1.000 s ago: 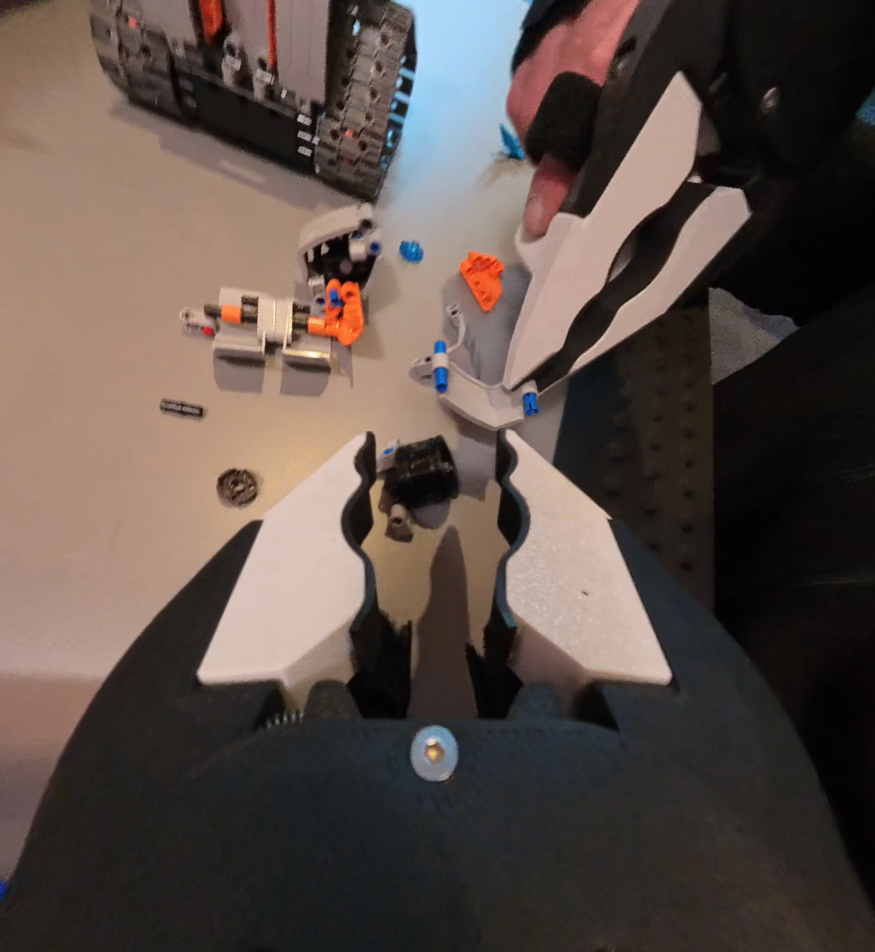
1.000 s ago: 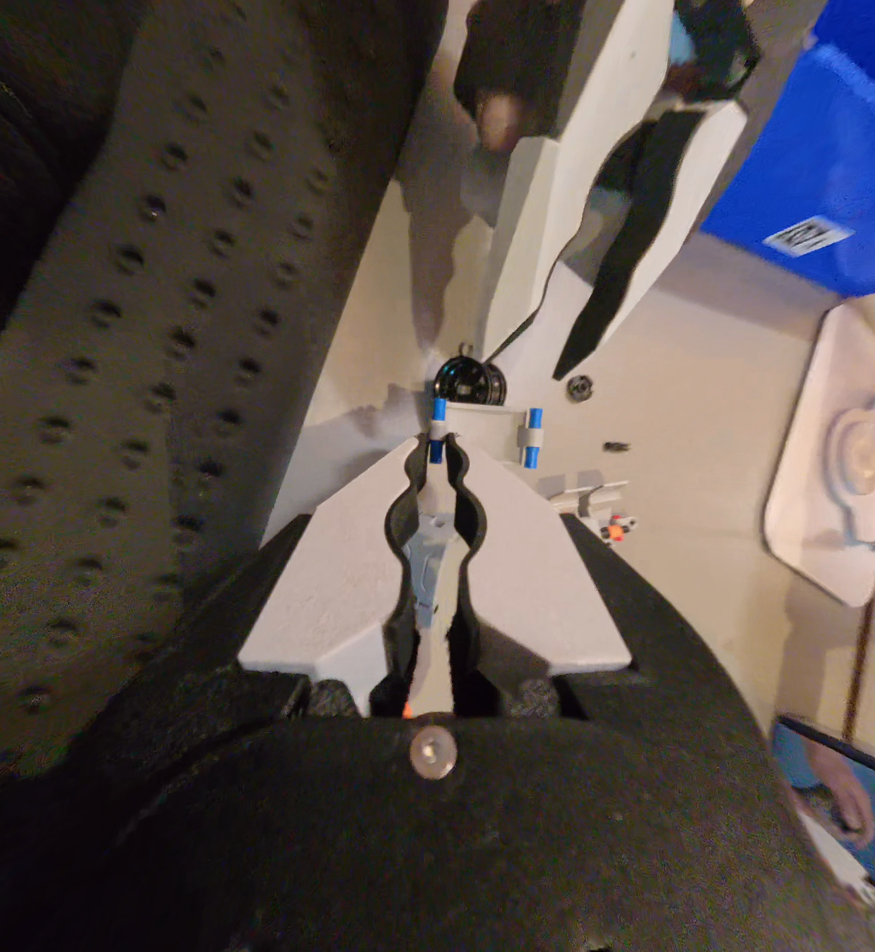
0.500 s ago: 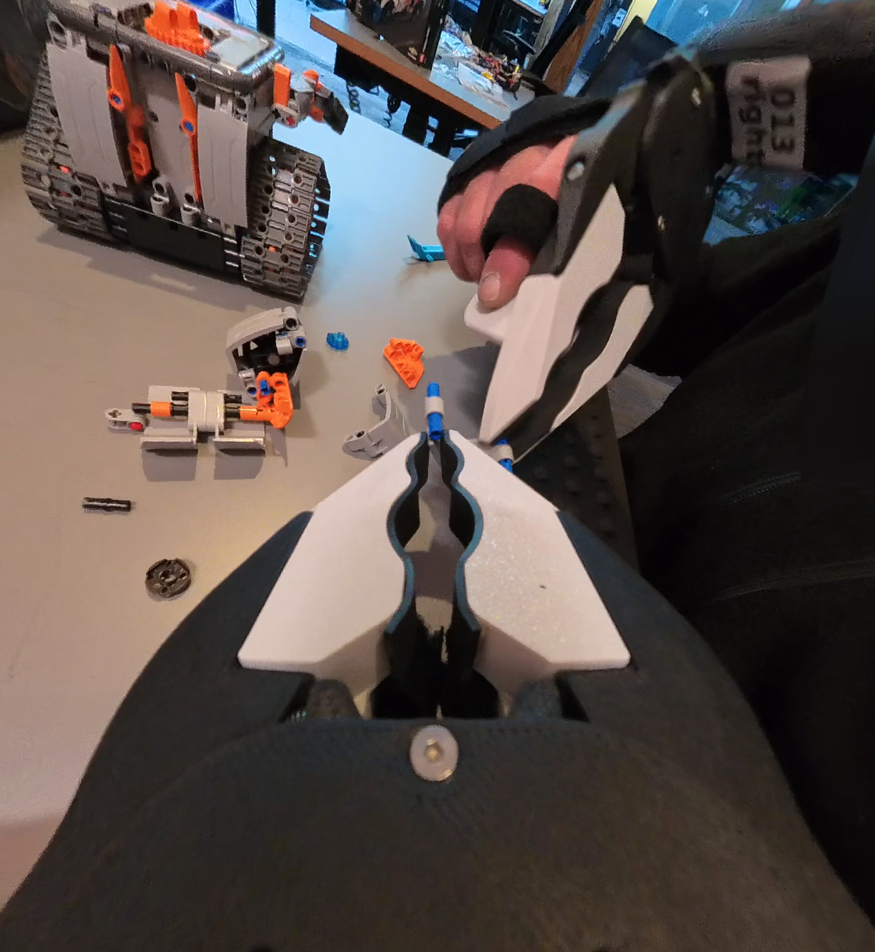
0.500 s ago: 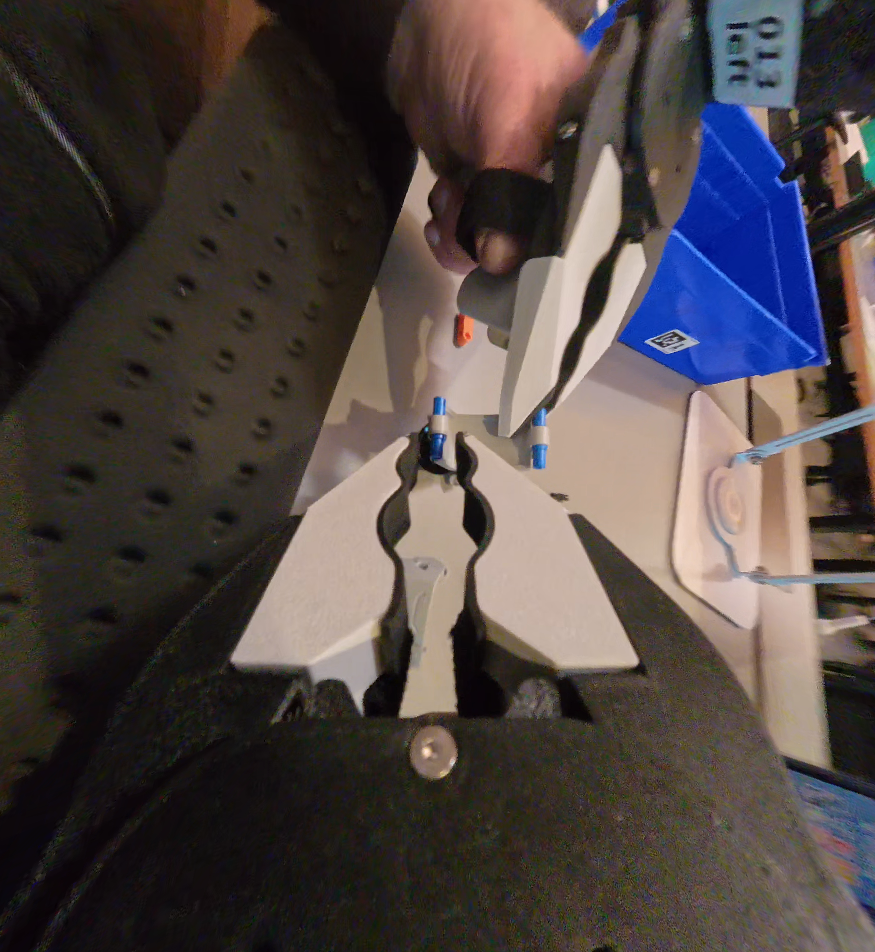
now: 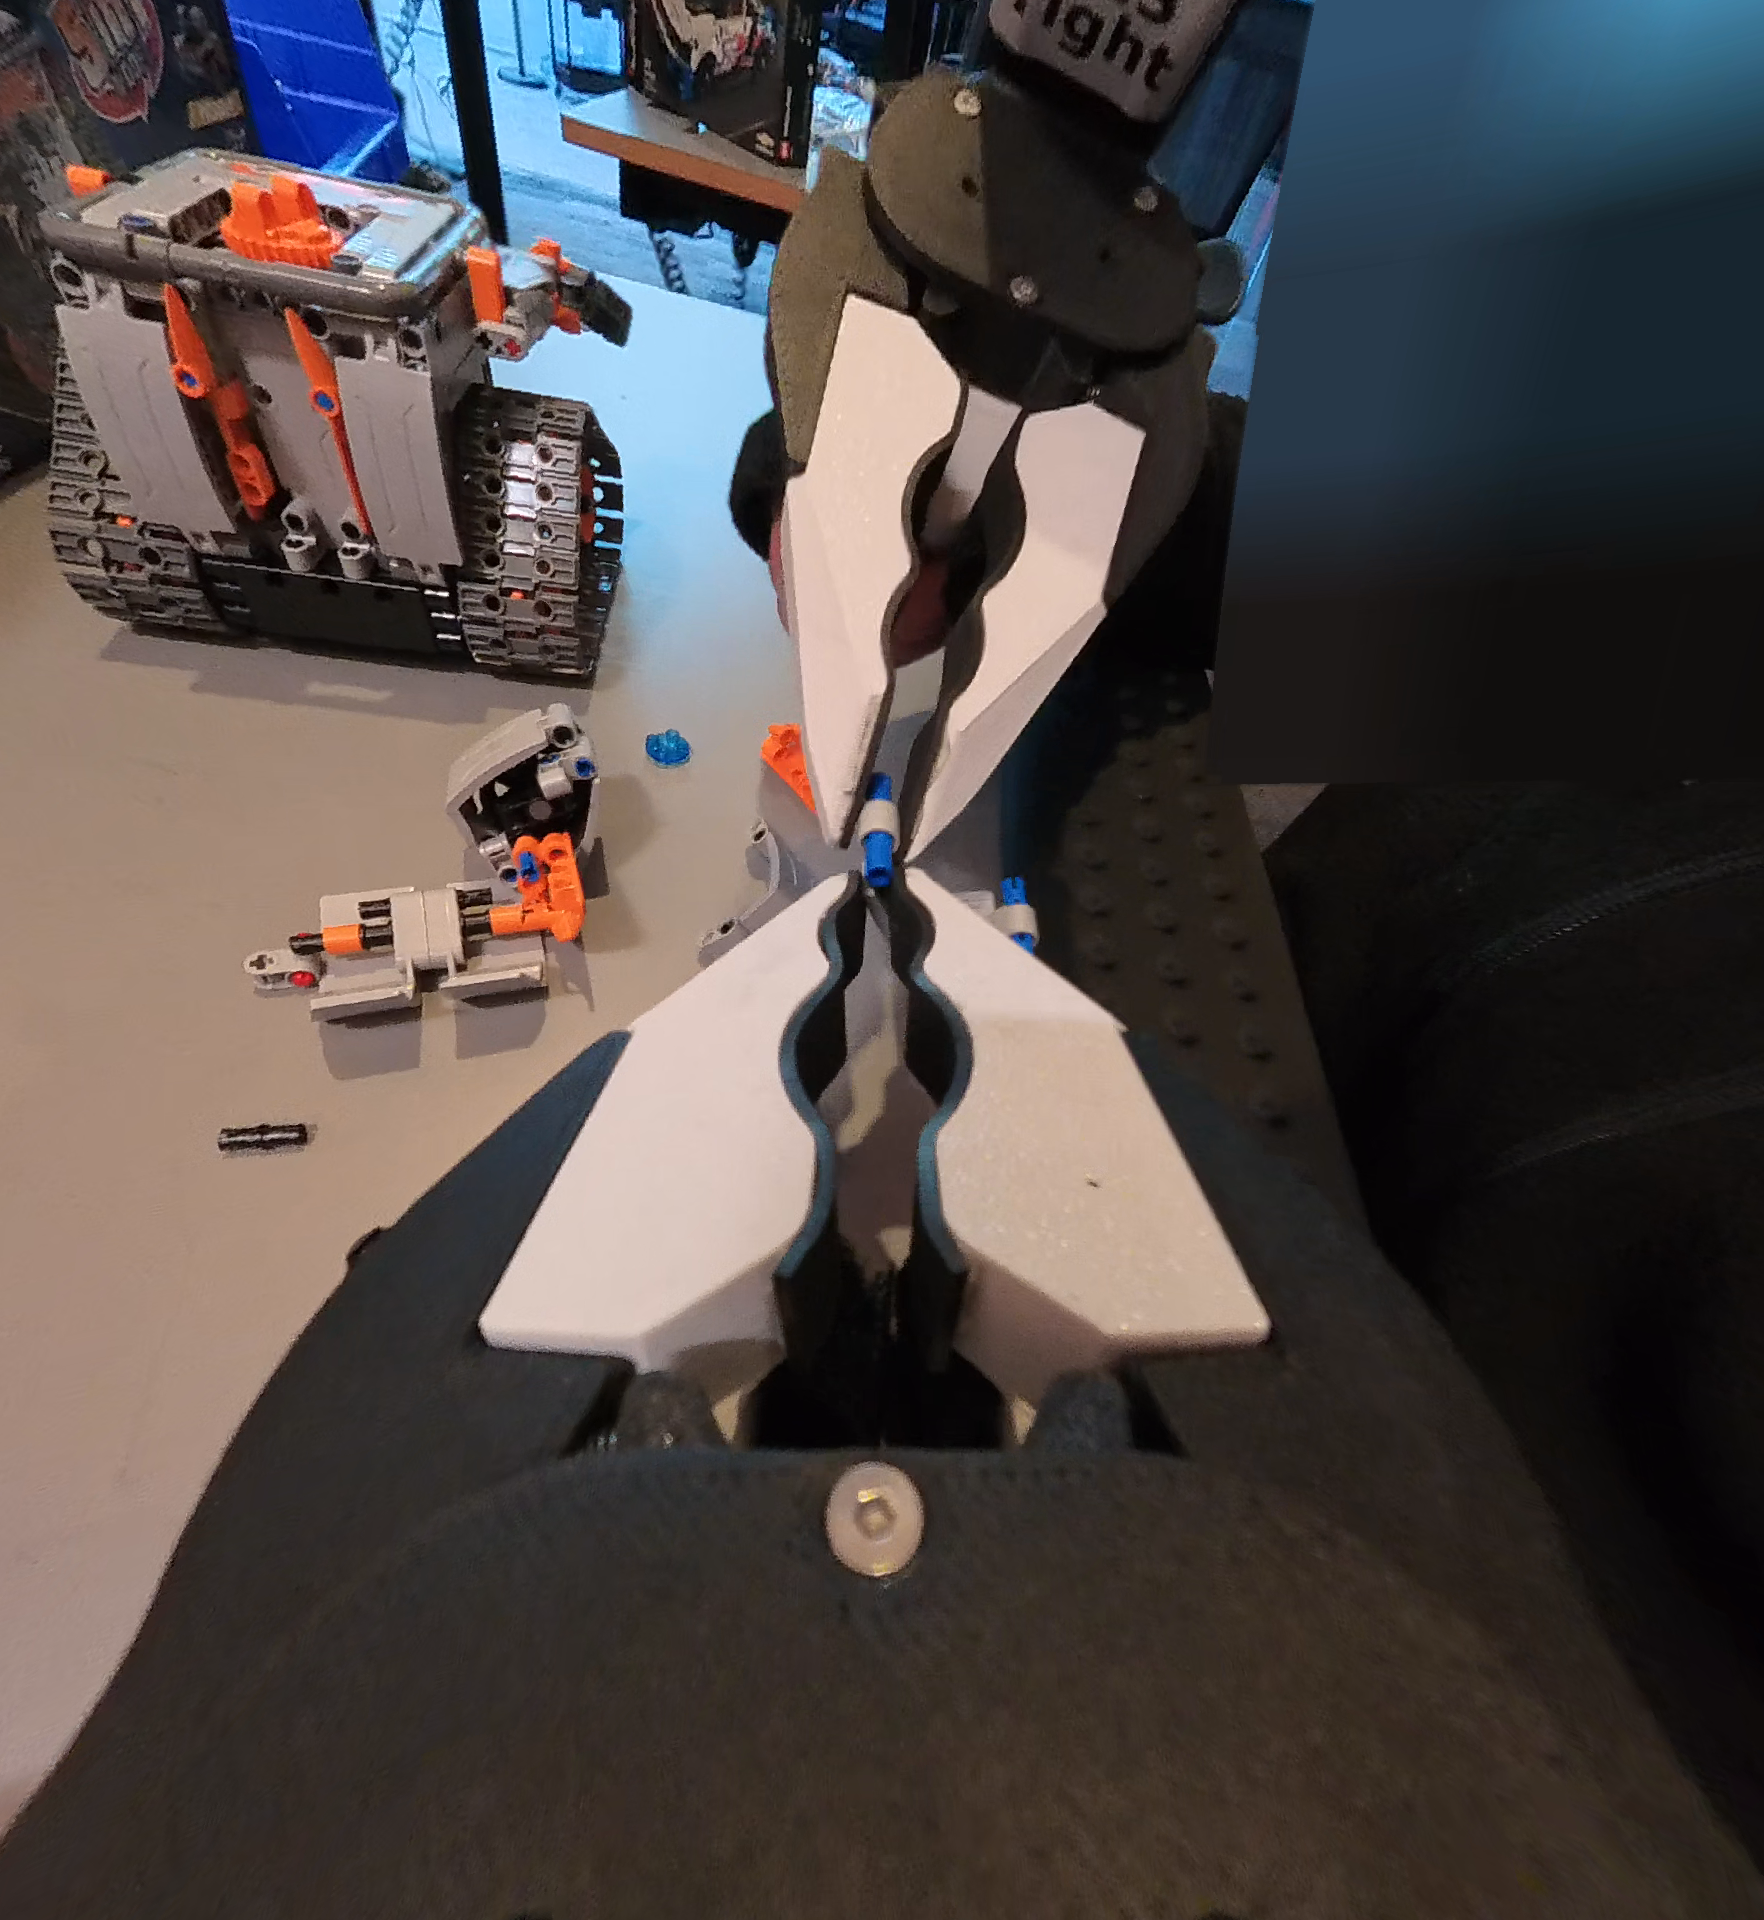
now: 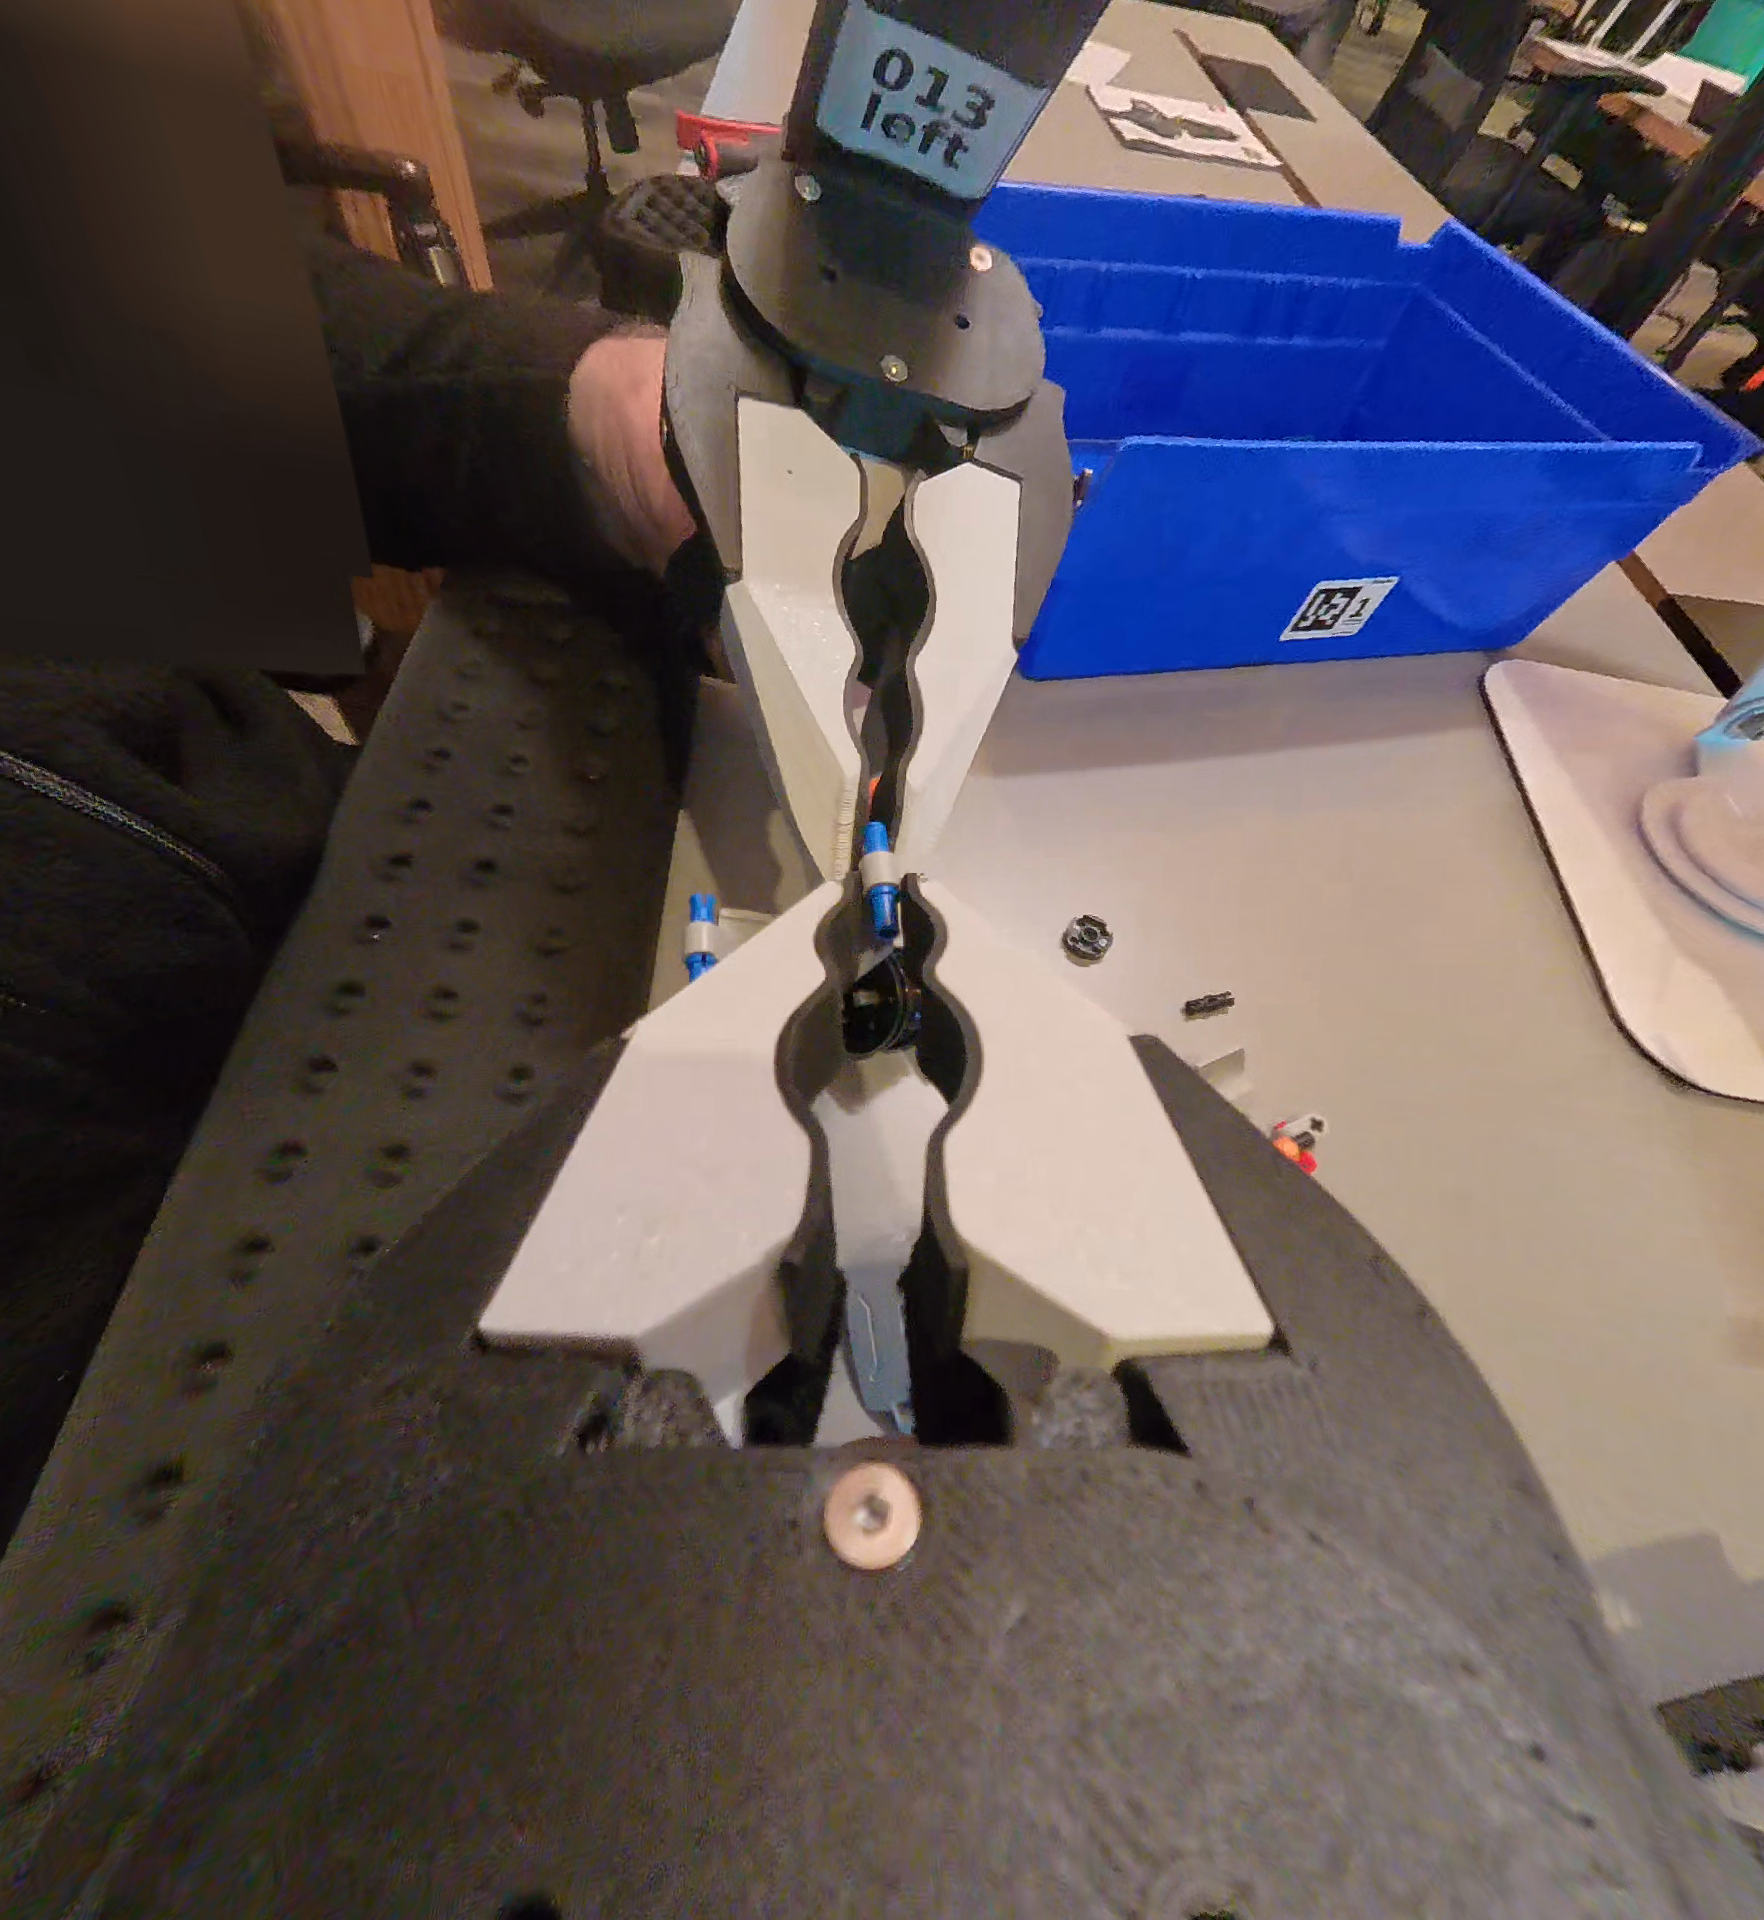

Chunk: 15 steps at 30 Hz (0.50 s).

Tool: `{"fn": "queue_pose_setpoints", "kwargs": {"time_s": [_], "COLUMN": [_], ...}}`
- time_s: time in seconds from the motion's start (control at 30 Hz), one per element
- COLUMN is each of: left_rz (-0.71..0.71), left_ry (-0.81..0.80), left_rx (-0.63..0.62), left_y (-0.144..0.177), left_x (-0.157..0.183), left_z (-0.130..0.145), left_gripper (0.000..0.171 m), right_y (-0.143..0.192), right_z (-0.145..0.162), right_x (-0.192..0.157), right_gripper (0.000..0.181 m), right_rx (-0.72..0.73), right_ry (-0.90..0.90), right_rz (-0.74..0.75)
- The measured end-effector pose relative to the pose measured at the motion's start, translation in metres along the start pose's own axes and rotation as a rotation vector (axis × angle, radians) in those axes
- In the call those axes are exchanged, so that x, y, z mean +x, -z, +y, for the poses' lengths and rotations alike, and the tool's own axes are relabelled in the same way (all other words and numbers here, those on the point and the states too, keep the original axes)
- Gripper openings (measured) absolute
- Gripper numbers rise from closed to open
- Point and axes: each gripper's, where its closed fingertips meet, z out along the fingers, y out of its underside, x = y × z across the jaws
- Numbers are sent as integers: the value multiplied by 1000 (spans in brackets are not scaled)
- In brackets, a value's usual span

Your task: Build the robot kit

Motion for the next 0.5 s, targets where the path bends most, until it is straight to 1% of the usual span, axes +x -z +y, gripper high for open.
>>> {"fn": "queue_pose_setpoints", "kwargs": {"time_s": [0.07,0.13,0.2,0.27,0.33,0.43,0.5], "left_rz": [13,7,-18,-85,-114,-111,-118], "left_ry": [19,0,-1,6,13,47,64], "left_rx": [14,-30,-96,-207,-258,-370,-435], "left_y": [-1,1,6,12,14,8,3], "left_x": [1,0,-6,-20,-26,-29,-33], "left_z": [-2,3,10,24,32,52,64], "left_gripper": [2,5,18,37,43,55,56], "right_y": [2,2,4,6,6,2,-1], "right_z": [-1,3,8,17,29,44,52], "right_x": [0,1,4,9,11,10,8], "right_gripper": [4,3,3,3,4,4,4], "right_rx": [18,1,-21,-63,-122,-200,-243], "right_ry": [-31,-38,-53,-66,-57,-48,-25], "right_rz": [-16,-16,-7,13,21,23,28]}}
